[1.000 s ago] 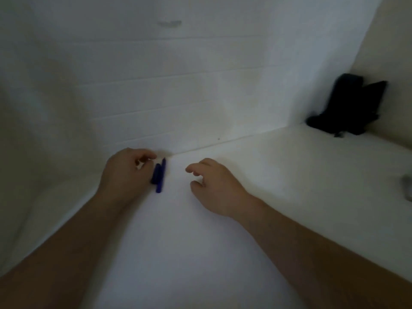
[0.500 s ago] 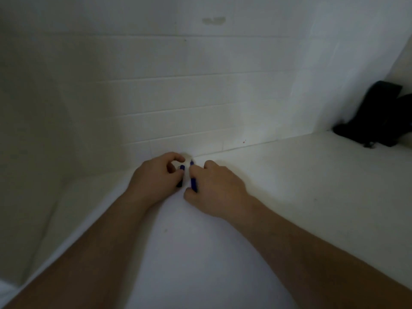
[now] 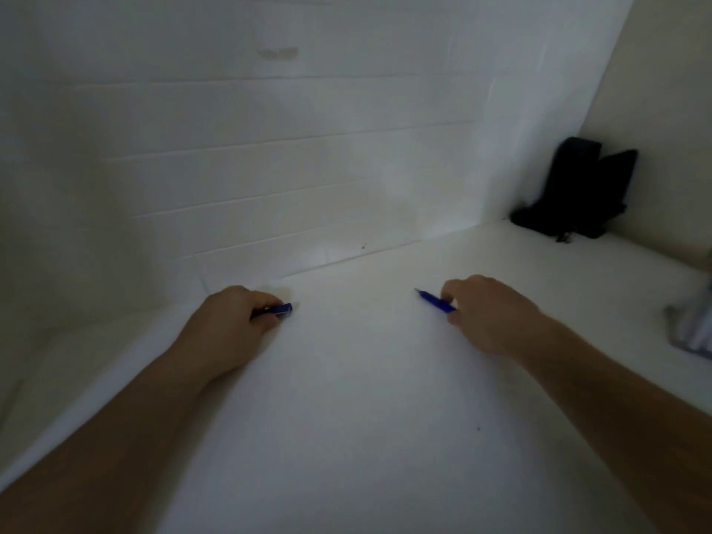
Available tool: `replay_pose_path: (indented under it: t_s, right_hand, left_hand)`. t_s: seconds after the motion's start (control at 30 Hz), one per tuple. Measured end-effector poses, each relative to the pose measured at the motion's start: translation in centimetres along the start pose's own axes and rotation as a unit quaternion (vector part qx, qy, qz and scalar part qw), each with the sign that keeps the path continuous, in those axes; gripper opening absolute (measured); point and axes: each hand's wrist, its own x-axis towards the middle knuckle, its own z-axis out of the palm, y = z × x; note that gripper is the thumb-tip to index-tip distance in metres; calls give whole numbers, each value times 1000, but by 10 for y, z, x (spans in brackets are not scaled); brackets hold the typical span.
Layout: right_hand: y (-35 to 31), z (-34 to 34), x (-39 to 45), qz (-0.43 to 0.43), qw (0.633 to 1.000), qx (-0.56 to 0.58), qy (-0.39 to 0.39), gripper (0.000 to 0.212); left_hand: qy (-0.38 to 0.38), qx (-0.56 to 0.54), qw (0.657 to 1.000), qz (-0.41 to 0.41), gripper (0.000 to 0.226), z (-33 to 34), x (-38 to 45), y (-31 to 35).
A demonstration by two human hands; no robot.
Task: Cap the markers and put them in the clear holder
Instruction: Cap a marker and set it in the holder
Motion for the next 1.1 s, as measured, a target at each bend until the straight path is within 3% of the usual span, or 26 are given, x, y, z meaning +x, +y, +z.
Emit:
replay_pose_path:
  t_s: [0.1, 0.23, 0.43, 0.6, 0.77, 0.9, 1.0, 1.1]
  right_hand:
    - [36, 8, -12, 34, 999, 5, 19, 25]
    - [45, 26, -22, 52, 990, 81, 98, 24]
    - [72, 20, -21, 122, 970, 145, 150, 25]
    - [93, 26, -15, 97, 961, 216, 141, 17]
    - [91, 31, -7, 65, 951, 266, 143, 2]
    - [92, 35, -5, 56, 952, 258, 152, 16]
    - [92, 35, -4, 54, 952, 259, 156, 19]
    - [90, 34, -6, 45, 945, 277, 170, 8]
  left_hand:
    - [-21, -2, 999, 41, 17, 4, 7, 40]
    - [2, -212, 975, 67, 9, 23, 18, 117]
    - [-30, -372, 927, 26, 19, 61, 50, 188]
    - [-20, -248, 968, 43, 16, 87, 60, 190]
    - [-11, -161, 981, 111, 34, 94, 58, 188]
    - [16, -40, 985, 164, 27, 102, 61, 192]
    - [20, -42, 986, 159, 23, 106, 60, 188]
    - [26, -61, 982, 179, 19, 104, 59, 192]
